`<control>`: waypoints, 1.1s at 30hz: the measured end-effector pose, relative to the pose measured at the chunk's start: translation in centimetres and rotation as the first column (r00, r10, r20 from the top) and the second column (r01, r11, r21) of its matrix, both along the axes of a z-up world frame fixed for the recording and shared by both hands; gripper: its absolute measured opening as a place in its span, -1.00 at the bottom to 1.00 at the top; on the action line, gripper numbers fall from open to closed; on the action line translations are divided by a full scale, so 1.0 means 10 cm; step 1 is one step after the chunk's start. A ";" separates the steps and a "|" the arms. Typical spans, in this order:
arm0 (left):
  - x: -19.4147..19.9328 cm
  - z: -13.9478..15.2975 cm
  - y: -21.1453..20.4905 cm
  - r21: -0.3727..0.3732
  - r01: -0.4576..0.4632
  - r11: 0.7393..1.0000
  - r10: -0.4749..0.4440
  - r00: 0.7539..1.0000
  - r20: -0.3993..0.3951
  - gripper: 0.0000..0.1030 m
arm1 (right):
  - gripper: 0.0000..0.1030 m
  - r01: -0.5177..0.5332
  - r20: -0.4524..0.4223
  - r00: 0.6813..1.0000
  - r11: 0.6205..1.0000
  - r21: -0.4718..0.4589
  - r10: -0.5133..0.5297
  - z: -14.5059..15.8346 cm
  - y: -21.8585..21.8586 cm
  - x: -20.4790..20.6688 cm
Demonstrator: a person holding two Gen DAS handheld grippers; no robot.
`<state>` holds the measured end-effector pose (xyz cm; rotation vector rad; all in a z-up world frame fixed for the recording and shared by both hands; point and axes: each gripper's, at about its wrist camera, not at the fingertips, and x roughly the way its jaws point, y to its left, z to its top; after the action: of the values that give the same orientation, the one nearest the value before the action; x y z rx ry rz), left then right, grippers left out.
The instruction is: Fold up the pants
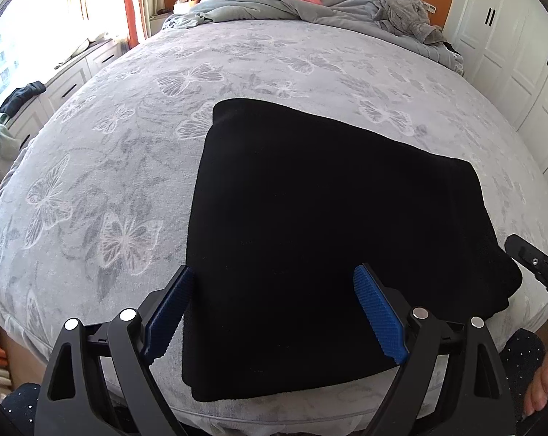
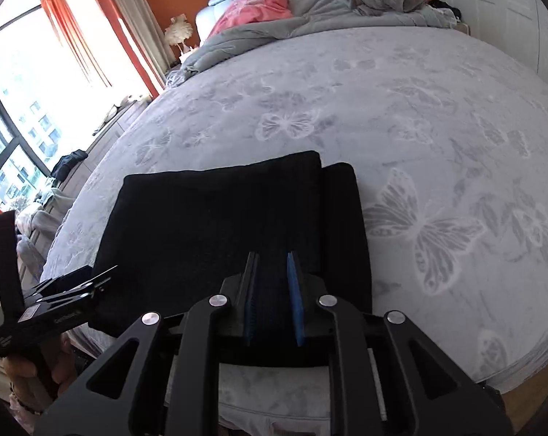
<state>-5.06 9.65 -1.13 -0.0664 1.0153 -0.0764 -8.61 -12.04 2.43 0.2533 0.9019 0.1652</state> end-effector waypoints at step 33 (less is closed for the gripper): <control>-0.17 0.04 0.15 -0.133 0.026 0.991 -0.027 1.000 -0.004 0.68 | -0.37 0.065 -0.074 0.995 0.996 0.068 -0.060 -0.18 -0.17 -0.25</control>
<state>-6.79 11.19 -0.68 -0.1747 1.0157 -0.1681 -11.14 -13.78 0.59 0.3548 0.9590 0.1305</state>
